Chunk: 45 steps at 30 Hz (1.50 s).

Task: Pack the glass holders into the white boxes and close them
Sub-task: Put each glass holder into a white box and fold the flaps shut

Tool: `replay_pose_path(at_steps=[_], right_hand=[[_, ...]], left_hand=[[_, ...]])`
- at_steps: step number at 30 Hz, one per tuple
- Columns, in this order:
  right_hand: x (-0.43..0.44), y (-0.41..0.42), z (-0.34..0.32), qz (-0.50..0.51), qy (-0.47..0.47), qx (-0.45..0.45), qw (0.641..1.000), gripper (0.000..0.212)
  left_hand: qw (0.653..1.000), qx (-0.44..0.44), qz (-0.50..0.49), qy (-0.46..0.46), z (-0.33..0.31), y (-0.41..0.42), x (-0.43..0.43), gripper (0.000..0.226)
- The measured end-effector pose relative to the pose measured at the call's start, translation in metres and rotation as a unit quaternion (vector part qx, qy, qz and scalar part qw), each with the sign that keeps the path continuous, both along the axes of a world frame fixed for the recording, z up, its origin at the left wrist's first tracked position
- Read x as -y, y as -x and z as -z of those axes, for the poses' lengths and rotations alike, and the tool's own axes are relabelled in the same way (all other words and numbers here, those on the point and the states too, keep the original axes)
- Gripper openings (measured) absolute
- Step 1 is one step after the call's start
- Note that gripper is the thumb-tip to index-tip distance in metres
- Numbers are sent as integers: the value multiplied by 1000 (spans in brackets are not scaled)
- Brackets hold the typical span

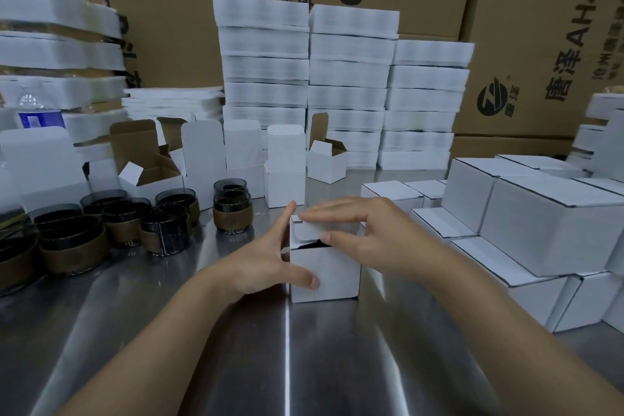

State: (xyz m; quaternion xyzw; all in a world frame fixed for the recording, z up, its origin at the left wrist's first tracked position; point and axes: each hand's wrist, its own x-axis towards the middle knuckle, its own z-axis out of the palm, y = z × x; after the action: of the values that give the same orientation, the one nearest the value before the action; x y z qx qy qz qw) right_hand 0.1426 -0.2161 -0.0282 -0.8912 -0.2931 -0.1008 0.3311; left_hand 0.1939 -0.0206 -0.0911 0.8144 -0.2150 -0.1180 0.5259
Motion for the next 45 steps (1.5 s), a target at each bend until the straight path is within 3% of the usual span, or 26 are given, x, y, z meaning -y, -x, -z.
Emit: replay_pose_path(at_steps=[21, 30, 41, 43, 45], right_hand=[[-3, -6, 10, -19, -15, 15, 1000, 34], [-2, -9, 12, -26, -34, -23, 999, 39], [0, -6, 10, -57, 6, -84, 995, 45], [-2, -7, 11, -56, -19, -98, 993, 42], [-4, -6, 9, -59, -107, -145, 982, 34]], left_hand=[[1000, -10, 8, 25, 7, -9, -5, 117], [999, 26, -21, 13, 8, -6, -1, 118], [999, 28, -42, -9, 7, -3, 1, 118], [1000, 22, -19, 11, 3, 2, 2, 121], [999, 17, -25, 34, -5, 6, 6, 130]])
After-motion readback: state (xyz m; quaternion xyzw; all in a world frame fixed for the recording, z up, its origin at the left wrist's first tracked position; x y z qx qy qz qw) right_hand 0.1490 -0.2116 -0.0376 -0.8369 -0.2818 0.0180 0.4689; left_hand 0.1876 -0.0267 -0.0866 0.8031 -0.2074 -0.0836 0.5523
